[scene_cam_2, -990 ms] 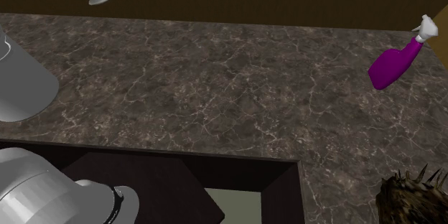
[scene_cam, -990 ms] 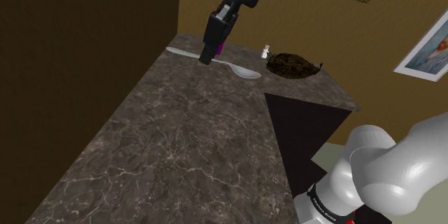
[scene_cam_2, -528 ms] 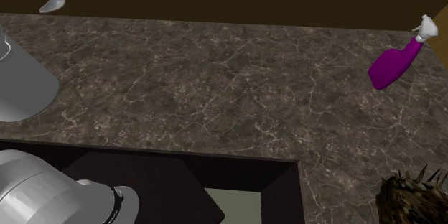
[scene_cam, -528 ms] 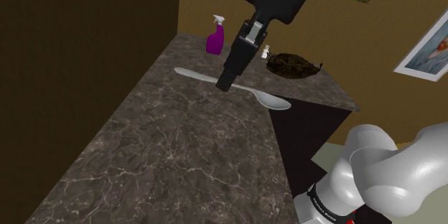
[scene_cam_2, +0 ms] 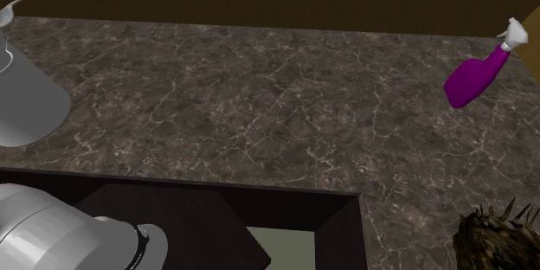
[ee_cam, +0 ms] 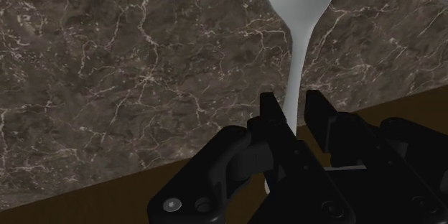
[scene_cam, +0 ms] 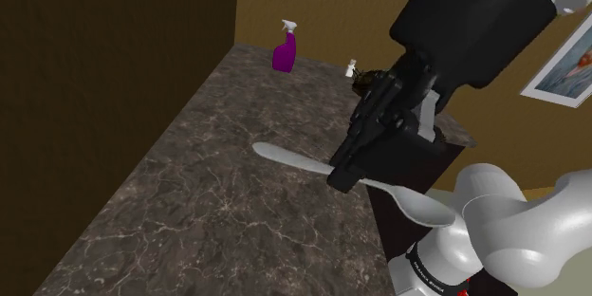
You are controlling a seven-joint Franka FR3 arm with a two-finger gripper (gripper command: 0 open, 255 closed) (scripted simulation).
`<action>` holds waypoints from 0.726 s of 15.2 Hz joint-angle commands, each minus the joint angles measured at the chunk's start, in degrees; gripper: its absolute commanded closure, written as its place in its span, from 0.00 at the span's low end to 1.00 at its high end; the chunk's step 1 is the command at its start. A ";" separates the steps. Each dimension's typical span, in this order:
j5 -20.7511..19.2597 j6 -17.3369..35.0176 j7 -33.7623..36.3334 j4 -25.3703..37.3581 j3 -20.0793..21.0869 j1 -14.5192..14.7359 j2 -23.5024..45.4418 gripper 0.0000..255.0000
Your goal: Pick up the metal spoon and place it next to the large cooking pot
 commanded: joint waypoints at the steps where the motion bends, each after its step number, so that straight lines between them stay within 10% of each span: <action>1: 0.65 0.75 0.80 -1.57 0.82 0.48 -1.04 1.00; 11: 2.43 7.56 -0.20 -10.38 2.27 1.46 -3.05 1.00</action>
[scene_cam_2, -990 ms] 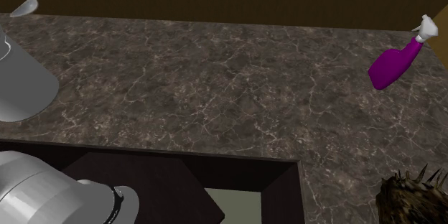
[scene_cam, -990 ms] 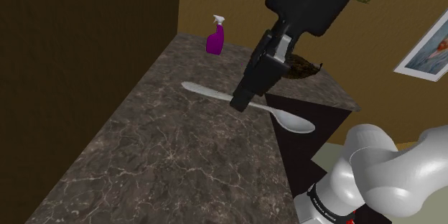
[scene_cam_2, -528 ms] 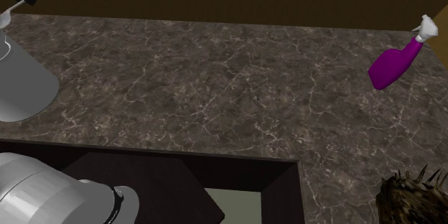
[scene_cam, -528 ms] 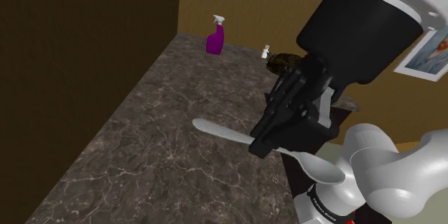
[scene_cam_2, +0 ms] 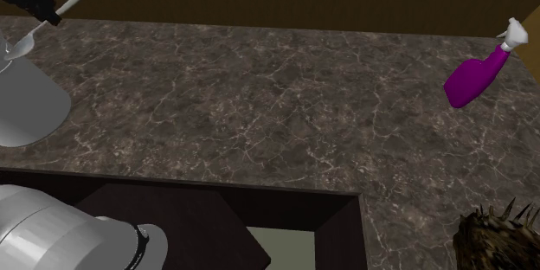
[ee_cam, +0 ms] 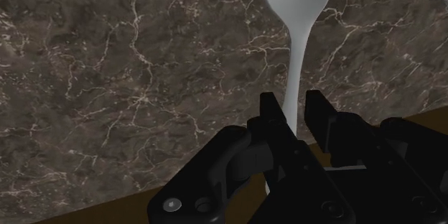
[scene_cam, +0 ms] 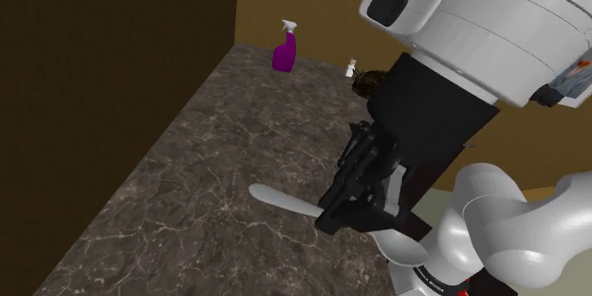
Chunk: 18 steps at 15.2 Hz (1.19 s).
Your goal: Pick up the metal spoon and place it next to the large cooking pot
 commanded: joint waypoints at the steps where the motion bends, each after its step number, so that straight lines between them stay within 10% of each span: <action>1: 0.41 1.38 -0.24 -1.88 0.26 0.26 -0.50 1.00; 18: 4.17 13.91 -1.75 -14.57 3.94 1.91 -0.64 1.00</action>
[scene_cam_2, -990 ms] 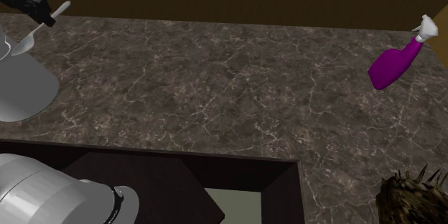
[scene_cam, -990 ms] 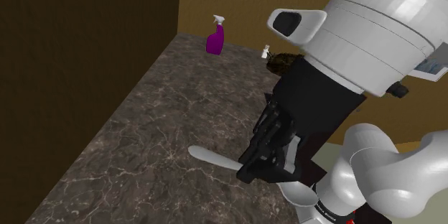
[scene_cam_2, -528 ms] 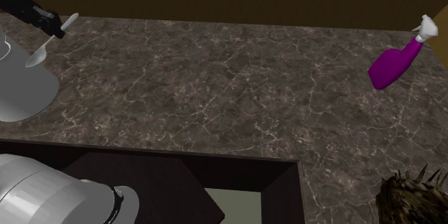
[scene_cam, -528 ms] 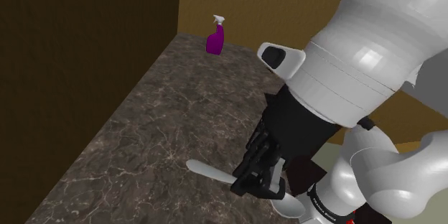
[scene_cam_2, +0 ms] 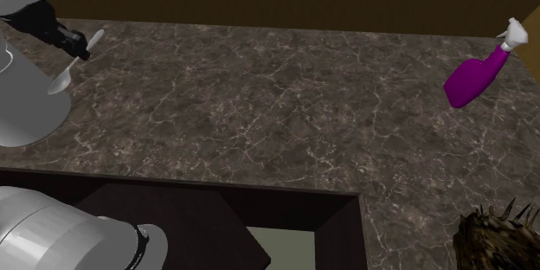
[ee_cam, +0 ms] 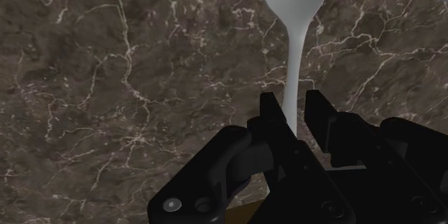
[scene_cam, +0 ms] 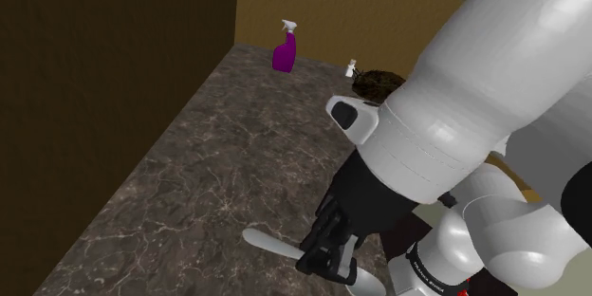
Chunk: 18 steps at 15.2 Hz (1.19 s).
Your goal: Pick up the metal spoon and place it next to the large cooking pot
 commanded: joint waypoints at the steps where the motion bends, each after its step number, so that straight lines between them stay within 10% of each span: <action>1: 0.47 1.55 -0.22 -1.31 0.45 0.17 0.23 1.00; 18: 5.15 16.62 -1.76 -10.89 5.62 1.40 5.81 1.00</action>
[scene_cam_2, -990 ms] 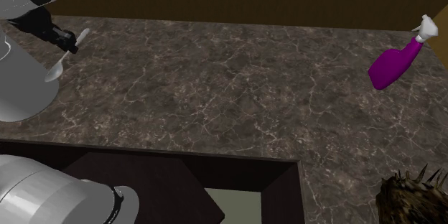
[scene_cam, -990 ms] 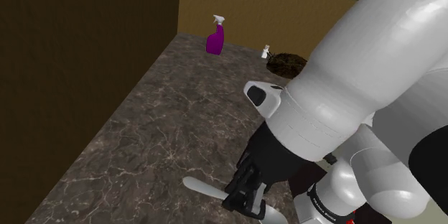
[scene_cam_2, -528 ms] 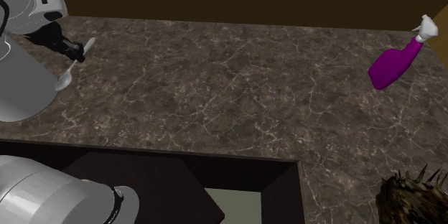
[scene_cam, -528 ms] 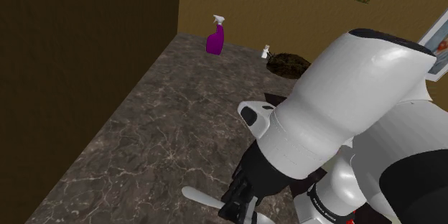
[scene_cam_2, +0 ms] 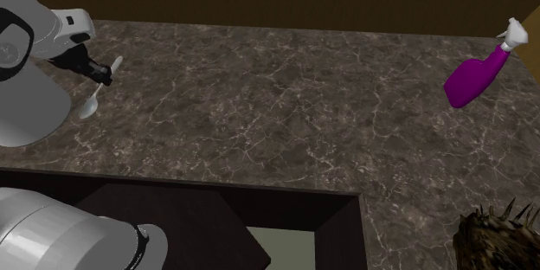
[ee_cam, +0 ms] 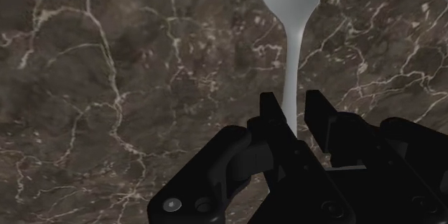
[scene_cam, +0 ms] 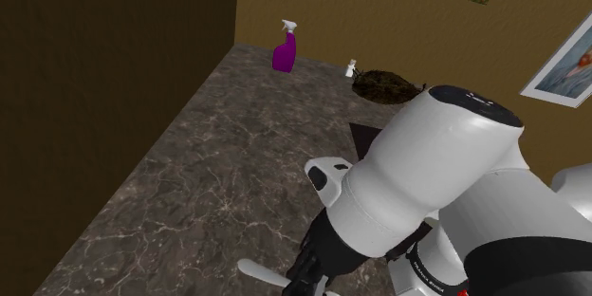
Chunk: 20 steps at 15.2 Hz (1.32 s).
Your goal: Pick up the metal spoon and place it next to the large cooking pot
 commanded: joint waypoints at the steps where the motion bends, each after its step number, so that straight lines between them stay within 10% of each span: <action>1: 0.61 2.13 -0.16 -0.96 0.77 0.09 1.14 1.00; 19: 3.21 12.70 -1.12 -4.65 4.34 0.03 8.10 1.00; 20: 3.21 12.70 -1.12 -4.65 4.34 0.03 8.10 0.00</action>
